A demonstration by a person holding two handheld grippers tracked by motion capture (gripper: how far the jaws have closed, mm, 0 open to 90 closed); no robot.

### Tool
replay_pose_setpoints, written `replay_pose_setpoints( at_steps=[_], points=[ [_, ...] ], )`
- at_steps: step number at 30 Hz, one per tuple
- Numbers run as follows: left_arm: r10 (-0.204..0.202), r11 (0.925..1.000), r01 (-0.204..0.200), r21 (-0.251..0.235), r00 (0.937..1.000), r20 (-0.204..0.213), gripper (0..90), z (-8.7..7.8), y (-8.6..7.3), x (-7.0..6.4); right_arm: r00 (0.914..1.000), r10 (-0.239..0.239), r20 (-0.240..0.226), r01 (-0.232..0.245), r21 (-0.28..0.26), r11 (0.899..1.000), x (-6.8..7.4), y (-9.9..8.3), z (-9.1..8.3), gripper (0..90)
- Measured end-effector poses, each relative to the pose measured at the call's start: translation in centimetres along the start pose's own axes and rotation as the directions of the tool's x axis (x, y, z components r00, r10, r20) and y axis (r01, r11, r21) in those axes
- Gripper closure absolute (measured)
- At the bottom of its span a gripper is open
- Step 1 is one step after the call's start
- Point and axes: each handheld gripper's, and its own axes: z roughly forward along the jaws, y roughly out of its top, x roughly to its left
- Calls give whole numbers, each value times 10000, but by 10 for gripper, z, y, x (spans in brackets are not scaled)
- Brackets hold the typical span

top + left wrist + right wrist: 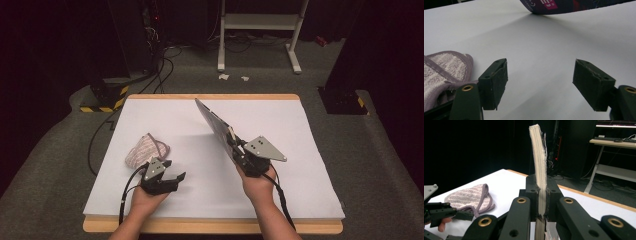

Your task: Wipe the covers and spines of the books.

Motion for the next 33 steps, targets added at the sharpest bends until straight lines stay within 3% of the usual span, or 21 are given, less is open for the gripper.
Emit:
replay_pose_setpoints(
  at_steps=[10, 14, 26, 33],
  points=[
    [-93, 9999, 92, -99, 9999, -56, 276, -3, 1, 2, 9995, -206, -242, 202, -162, 9997, 12, 16, 10, 850],
    [-131, 9999, 130, -75, 9999, -81, 276, -2, 1, 4, 9990, -64, -440, 49, -356, 9994, 17, 23, 17, 851],
    [-232, 9997, 232, 12, 9997, 2, 279, -1, -1, 5, 9904, -224, -1364, 139, -625, 9979, 55, 39, 47, 851],
    [-224, 9997, 224, -103, 9997, 14, 278, -3, 0, 4, 9917, -131, -1281, 75, -434, 9990, 50, 30, 49, 850]
  ],
)
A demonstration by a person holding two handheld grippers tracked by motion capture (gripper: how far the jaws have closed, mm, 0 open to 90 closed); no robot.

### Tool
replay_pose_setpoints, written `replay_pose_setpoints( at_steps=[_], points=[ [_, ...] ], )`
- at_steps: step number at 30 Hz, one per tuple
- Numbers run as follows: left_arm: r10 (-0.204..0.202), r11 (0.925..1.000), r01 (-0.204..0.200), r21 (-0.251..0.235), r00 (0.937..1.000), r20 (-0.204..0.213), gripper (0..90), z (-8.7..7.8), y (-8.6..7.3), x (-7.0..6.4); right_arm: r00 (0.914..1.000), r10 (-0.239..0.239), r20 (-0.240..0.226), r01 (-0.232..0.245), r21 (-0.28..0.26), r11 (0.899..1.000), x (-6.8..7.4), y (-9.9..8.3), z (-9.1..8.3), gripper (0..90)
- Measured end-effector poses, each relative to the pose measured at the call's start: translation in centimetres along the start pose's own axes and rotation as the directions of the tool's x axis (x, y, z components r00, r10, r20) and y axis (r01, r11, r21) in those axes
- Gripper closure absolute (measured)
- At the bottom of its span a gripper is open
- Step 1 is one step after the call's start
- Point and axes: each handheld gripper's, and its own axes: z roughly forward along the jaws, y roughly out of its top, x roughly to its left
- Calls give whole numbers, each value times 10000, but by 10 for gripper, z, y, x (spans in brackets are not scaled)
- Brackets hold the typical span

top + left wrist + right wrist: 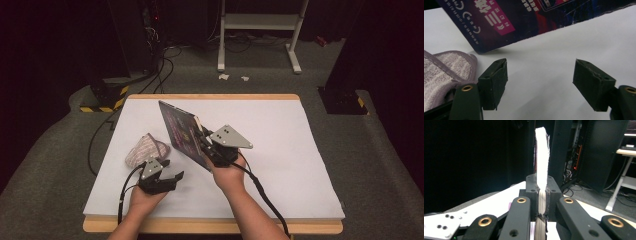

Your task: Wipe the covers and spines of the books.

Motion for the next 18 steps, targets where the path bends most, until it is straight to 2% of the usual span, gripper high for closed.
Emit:
replay_pose_setpoints(
  at_steps=[5, 10, 18],
  points=[
    [5, 9999, -5, 134, 10000, 1, 279, 2, -1, 0, 9997, -128, 218, 123, 234, 9996, -11, -8, -10, 848],
    [8, 9998, -8, 175, 10000, -17, 279, 3, -1, 0, 9973, -75, 731, 40, 479, 9988, -28, -16, -20, 848],
    [34, 9998, -34, 188, 10000, 18, 279, 3, -1, -2, 9892, 314, 1432, -466, 1042, 9935, -57, -41, -36, 848]
  ],
)
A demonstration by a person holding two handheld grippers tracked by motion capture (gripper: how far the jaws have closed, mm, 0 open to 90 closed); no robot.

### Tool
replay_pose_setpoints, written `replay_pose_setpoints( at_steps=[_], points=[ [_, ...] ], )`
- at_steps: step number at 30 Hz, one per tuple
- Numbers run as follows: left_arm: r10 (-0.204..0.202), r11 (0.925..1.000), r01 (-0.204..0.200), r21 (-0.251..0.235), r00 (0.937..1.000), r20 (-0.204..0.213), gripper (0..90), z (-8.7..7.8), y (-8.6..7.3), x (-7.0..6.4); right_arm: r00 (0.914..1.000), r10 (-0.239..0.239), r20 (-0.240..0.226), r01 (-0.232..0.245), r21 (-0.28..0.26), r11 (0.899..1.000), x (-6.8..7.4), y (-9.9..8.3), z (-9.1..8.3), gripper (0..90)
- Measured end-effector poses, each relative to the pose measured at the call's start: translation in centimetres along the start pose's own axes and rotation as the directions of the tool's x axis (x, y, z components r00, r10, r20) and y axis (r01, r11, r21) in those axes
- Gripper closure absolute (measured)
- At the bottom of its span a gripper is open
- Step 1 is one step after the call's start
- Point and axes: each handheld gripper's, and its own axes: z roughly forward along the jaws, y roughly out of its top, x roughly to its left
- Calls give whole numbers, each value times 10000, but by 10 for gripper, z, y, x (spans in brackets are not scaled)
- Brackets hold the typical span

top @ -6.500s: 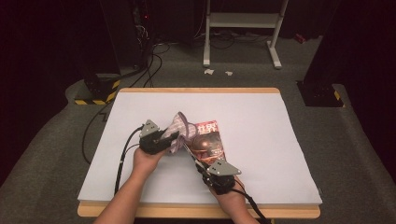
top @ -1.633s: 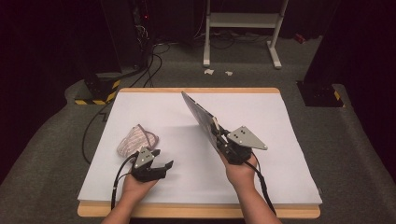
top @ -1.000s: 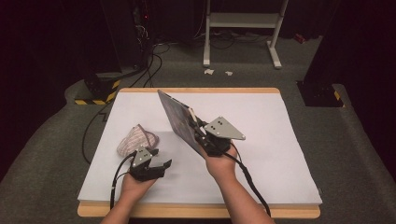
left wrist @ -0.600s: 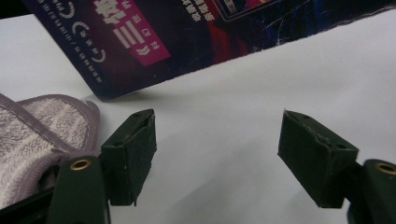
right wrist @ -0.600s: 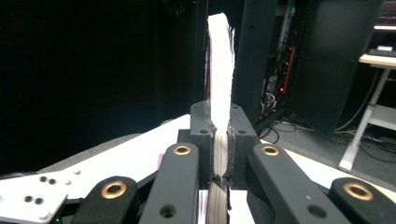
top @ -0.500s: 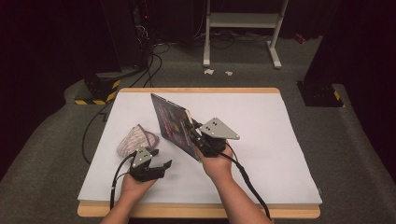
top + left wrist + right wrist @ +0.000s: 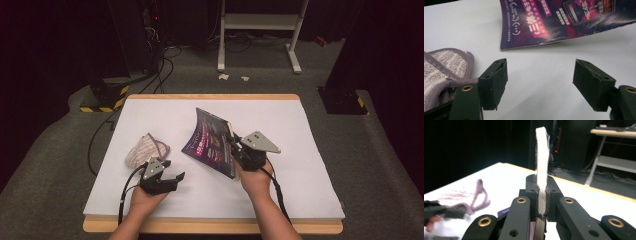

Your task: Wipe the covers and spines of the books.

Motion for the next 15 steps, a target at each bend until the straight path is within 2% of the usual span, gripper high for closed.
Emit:
replay_pose_setpoints(
  at_steps=[6, 15],
  points=[
    [43, 9999, -43, 104, 10000, -27, 281, 2, -1, 0, 9988, 396, 271, -401, 190, 9990, -18, -16, -3, 848],
    [162, 9997, -162, 171, 9999, -26, 283, 3, -1, -2, 9954, 682, 679, -714, 456, 9964, -32, -33, -6, 847]
  ],
)
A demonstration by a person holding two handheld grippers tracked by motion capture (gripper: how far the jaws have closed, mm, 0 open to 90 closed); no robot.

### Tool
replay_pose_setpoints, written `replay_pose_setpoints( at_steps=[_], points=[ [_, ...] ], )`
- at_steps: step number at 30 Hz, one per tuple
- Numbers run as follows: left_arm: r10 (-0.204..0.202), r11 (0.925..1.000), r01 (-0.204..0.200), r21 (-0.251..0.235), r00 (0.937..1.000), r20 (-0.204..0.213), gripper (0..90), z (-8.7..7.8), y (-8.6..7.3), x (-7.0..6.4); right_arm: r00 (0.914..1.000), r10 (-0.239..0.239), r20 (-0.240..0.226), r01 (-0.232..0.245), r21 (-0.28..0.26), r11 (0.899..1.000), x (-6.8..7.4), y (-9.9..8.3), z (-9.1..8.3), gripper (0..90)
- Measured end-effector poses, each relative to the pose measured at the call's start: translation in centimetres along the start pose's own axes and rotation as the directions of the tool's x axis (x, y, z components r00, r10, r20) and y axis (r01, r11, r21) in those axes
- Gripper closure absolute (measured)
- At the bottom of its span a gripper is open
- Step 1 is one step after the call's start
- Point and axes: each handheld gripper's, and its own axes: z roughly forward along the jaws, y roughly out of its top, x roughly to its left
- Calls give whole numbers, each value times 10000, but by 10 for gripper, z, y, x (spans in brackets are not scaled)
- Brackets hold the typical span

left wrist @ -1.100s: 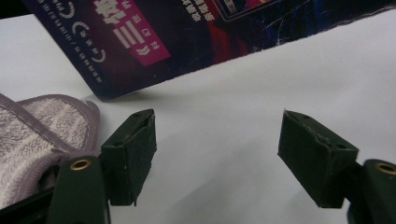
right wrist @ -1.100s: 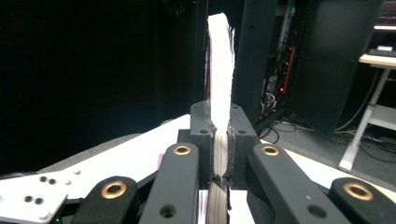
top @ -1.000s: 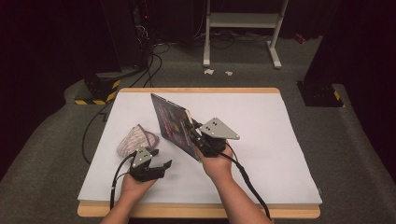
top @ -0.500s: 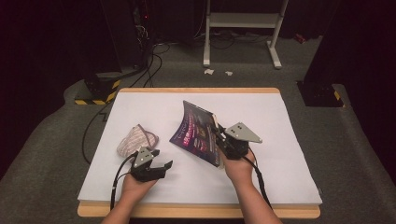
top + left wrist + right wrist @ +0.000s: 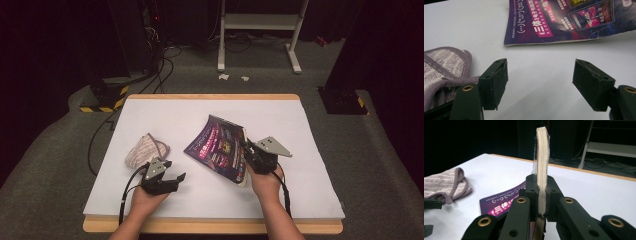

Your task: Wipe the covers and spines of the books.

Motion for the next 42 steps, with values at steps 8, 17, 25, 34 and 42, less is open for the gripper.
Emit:
replay_pose_setpoints(
  at_steps=[8, 17, 25, 34, 42],
  points=[
    [72, 10000, -72, -21, 10000, 48, 285, 0, 1, -3, 9995, 221, 231, -225, 141, 9996, -10, -11, -7, 845],
    [21, 10000, -19, -54, 9997, 241, 293, 1, 2, -6, 9981, 363, 496, -383, 390, 9985, -18, -26, -15, 839],
    [38, 10000, -36, -49, 9997, 257, 293, 1, 4, -9, 9977, 378, 559, -411, 587, 9974, -24, -37, -18, 831],
    [10, 10000, -8, -83, 9998, 207, 295, -1, 4, -7, 9967, 372, 719, -433, 858, 9954, -29, -47, -23, 820],
    [42, 10000, -41, -73, 9998, 185, 295, -1, 4, -6, 9949, 409, 924, -509, 1090, 9927, -33, -56, -26, 798]
  ],
)
